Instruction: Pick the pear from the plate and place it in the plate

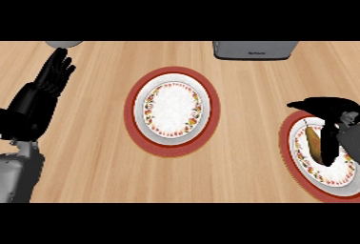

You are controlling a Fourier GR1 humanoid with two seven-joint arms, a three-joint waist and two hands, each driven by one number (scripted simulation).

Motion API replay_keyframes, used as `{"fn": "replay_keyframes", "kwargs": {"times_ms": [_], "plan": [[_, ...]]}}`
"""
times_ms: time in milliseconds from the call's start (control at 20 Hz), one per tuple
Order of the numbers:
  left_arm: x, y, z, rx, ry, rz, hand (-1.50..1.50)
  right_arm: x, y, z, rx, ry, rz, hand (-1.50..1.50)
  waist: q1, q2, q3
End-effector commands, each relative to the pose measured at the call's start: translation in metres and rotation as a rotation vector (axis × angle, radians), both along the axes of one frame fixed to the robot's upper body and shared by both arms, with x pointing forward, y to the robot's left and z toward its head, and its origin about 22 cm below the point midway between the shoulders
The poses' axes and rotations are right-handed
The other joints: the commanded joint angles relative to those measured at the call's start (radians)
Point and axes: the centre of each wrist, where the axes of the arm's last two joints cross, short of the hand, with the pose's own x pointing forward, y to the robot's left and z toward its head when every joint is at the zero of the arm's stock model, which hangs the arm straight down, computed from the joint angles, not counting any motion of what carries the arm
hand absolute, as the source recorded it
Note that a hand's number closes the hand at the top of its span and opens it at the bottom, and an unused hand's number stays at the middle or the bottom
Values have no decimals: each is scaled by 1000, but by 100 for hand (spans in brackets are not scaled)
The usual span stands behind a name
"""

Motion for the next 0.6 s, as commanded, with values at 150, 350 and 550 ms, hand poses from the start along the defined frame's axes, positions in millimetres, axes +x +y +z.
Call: {"fn": "replay_keyframes", "kwargs": {"times_ms": [150, 350, 550], "plan": [[25, -9, 1, 5, -13, 27, 0, 1, -16, -9, -13, 25, -4, -150, -10, 0, 0], [7, 2, -10, 8, 5, 0, 0, -10, -37, -38, -15, 83, 6, -150, -3, 1, 0], [-2, -16, 0, -1, -1, 2, 0, -10, -38, -66, -47, 81, 1, -150, 2, 0, 0]]}}
